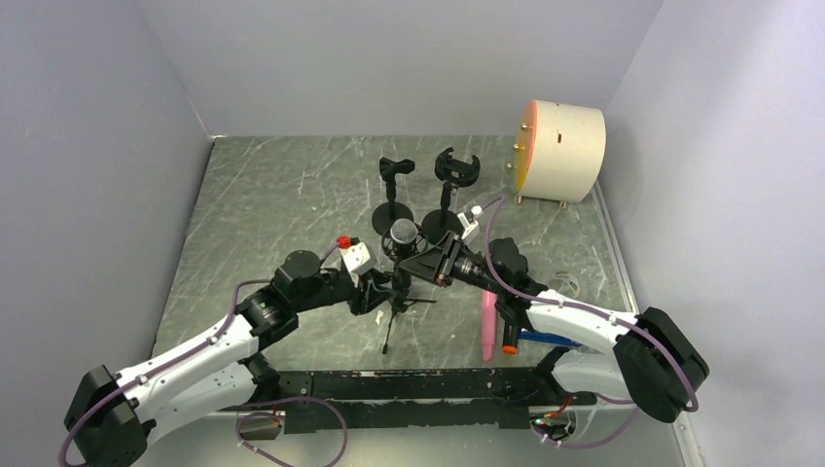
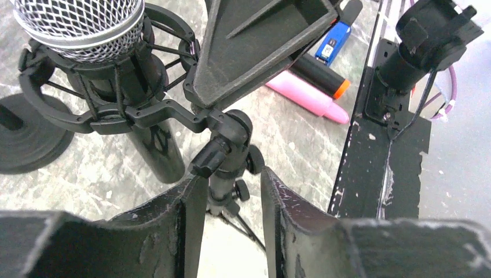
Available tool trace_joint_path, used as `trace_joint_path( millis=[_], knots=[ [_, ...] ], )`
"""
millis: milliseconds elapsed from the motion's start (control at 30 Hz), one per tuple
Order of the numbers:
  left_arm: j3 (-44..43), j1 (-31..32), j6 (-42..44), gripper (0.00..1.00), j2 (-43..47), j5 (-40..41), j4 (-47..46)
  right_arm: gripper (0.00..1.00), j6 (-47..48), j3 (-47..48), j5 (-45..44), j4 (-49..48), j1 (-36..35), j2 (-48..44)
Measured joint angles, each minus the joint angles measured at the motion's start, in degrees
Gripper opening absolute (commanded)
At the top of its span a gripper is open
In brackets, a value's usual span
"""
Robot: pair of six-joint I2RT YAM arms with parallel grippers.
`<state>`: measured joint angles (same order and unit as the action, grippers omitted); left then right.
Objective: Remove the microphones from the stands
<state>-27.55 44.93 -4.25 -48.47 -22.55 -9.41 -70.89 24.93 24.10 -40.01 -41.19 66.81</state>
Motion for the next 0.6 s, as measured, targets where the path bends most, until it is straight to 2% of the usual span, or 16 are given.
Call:
trace_joint_path(
  millis=[267,600],
  knots=[
    [0.0,-0.15,0.09,0.49,3.85,0.74,5.81,0.39,0.96,-0.48,0.39,1.62,0.33,2.29],
    [-0.13,-0.15,0.11,0.53,8.13,2.1,8.85,0.48,3.5,0.2,0.66,3.17,0.33,2.56]
  ],
)
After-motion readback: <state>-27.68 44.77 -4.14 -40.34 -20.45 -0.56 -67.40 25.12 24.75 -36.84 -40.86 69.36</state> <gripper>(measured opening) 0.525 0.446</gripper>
